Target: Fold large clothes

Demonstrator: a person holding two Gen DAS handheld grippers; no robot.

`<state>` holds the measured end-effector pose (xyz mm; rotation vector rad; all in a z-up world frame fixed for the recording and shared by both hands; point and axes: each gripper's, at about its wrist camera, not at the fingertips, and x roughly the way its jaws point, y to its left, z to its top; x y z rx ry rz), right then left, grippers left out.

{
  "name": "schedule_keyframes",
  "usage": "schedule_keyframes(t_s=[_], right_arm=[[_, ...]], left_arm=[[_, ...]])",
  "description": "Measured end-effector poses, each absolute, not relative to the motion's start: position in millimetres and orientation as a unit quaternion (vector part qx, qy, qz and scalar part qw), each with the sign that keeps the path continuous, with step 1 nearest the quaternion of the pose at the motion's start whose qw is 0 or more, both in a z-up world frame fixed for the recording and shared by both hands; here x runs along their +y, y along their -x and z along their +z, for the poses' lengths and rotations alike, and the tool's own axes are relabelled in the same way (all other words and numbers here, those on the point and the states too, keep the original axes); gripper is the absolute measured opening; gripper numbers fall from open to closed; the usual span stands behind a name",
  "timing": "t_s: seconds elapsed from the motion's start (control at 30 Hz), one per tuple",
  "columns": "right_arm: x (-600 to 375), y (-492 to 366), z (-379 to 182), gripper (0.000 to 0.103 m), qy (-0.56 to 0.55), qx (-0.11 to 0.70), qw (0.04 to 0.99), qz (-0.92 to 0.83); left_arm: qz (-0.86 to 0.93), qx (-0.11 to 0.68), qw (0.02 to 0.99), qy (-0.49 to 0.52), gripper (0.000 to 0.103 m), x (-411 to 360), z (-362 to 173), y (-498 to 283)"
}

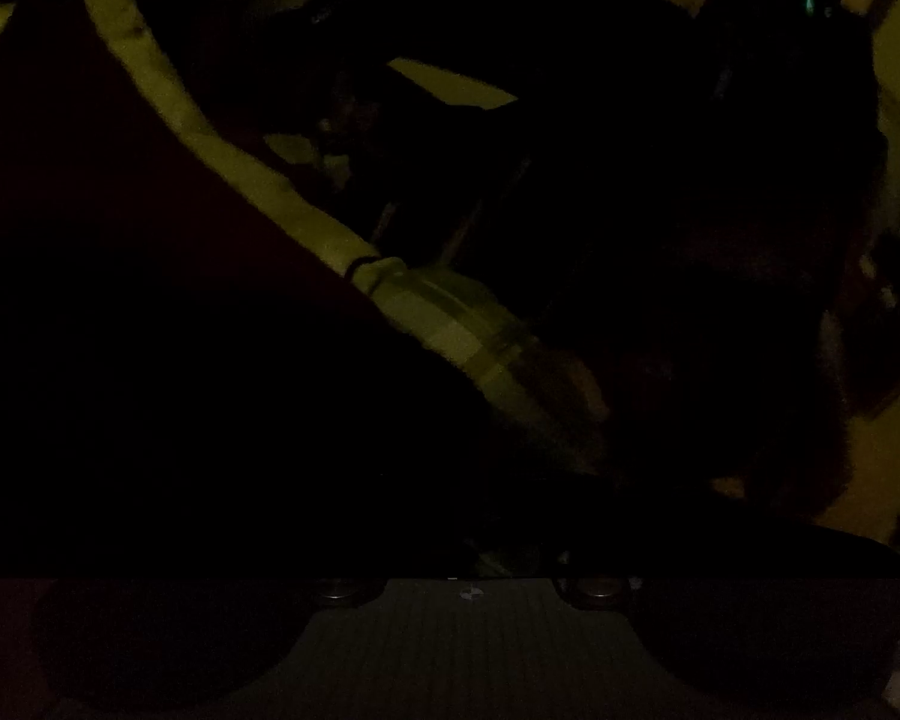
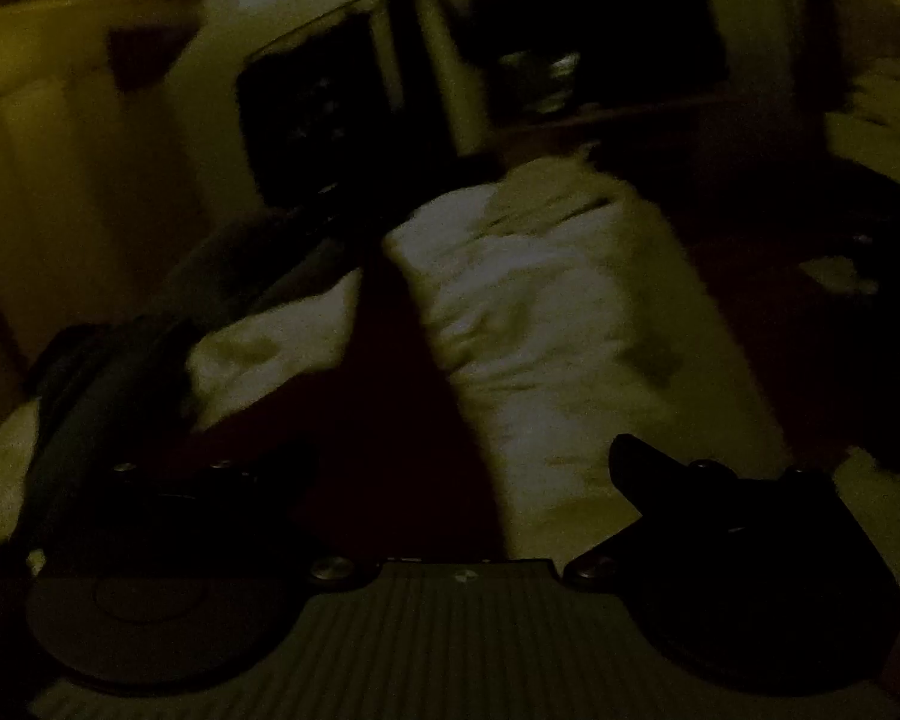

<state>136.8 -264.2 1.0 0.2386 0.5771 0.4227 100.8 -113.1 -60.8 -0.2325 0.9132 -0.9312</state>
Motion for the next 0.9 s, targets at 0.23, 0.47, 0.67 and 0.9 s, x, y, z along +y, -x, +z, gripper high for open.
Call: schedule_keyframes(t_s=[0.23, 0.47, 0.67, 0.9], right_arm=[[-233, -164, -15, 0.102, -0.092, 0.324, 0.914, 0.228], [-197, -175, -29, 0.102, -0.046, 0.361, 0.898, 0.246], [-186, -142, -11, 0.103, 0.028, 0.306, 0.923, 0.232], [-192, -110, -18, 0.102, 0.087, 0.311, 0.914, 0.246]], left_arm=[[-0.411, 0.398, 0.813, 0.106, 0.103, -59, -42, -78], [-0.316, 0.398, 0.858, 0.083, 0.103, 4, -42, -83], [-0.21, 0.352, 0.907, 0.096, 0.103, 73, -6, -113], [-0.096, 0.295, 0.945, 0.101, 0.103, 105, 17, -209]])
